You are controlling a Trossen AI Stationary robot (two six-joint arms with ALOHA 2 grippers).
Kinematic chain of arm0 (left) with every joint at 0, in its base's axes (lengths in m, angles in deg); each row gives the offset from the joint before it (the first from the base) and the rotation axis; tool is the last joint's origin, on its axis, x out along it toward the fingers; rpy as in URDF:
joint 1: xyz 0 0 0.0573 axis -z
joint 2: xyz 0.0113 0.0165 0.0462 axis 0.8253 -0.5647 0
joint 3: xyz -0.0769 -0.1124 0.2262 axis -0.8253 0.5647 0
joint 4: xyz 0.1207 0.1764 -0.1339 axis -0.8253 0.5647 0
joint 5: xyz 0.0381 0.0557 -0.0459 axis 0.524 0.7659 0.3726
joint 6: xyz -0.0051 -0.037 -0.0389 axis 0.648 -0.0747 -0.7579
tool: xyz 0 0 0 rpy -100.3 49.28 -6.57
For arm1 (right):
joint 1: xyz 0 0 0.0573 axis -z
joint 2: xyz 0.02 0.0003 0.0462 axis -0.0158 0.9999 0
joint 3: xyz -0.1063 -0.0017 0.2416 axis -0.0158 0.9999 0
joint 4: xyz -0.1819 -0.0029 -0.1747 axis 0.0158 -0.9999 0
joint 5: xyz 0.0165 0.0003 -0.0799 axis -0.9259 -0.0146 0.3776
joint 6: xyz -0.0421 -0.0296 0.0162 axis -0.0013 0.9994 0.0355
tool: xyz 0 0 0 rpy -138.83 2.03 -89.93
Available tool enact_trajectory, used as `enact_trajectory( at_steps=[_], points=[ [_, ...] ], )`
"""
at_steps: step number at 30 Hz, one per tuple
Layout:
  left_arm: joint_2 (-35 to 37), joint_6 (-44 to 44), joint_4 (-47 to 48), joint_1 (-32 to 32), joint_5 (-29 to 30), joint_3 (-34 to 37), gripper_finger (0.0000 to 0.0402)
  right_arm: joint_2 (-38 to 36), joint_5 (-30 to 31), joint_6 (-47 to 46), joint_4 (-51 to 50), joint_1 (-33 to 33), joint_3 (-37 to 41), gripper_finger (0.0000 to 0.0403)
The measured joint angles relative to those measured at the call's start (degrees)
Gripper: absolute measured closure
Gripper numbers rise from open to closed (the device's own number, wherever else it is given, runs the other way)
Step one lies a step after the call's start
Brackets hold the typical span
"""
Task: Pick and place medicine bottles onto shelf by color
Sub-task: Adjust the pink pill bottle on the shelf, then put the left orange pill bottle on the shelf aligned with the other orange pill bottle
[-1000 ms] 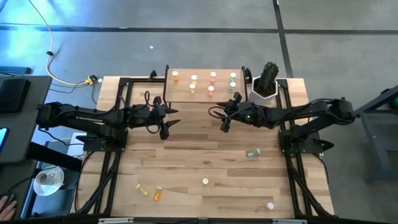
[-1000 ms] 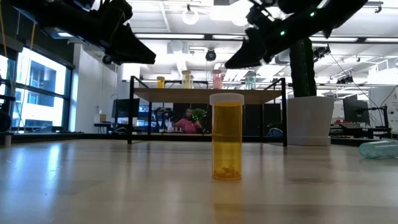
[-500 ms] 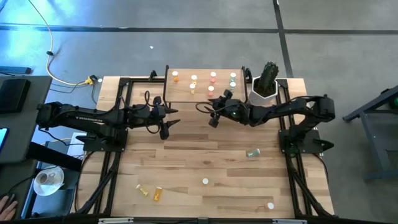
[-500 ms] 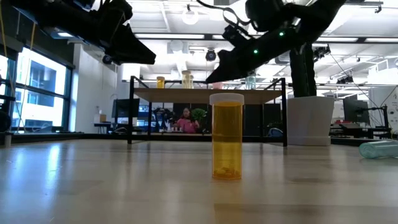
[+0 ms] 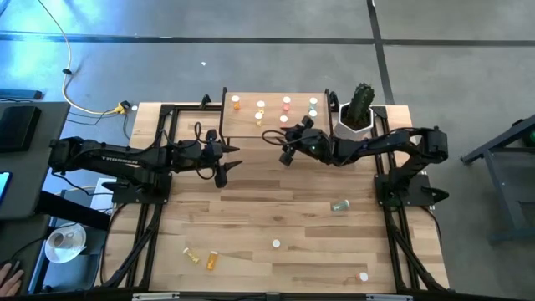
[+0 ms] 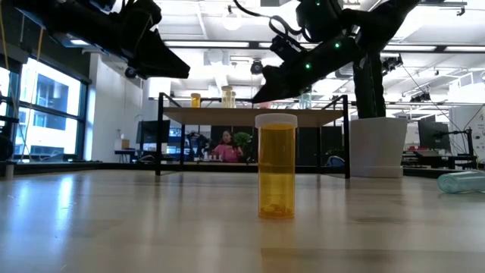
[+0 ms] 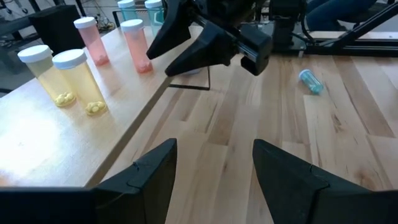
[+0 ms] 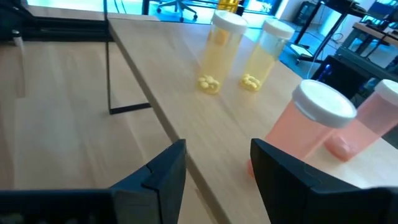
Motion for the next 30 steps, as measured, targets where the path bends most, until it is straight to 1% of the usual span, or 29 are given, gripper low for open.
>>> enact_trajectory(
  at_steps=[14,19,22,28,30],
  points=[
    [0.00,-0.13,0.00,0.00,0.00,-0.02,0.0202,-0.02,0.37,-0.02,-0.26,2.33,0.00,0.0233],
    [0.00,-0.13,0.00,-0.01,0.00,-0.02,0.0202,-0.05,2.64,0.00,-0.26,2.73,0.01,0.0233],
    [0.00,-0.13,0.00,-0.02,0.00,-0.02,0.0202,-0.09,2.64,-0.01,-0.29,2.73,0.00,0.0233],
    [0.00,-0.17,0.91,0.06,0.00,-0.02,0.0202,-0.95,3.05,0.37,-1.27,0.42,0.02,0.0233],
    [0.00,-0.41,1.49,0.35,0.00,-0.02,0.0202,-2.02,3.78,0.42,-3.20,-0.68,0.02,0.0233]
  ],
)
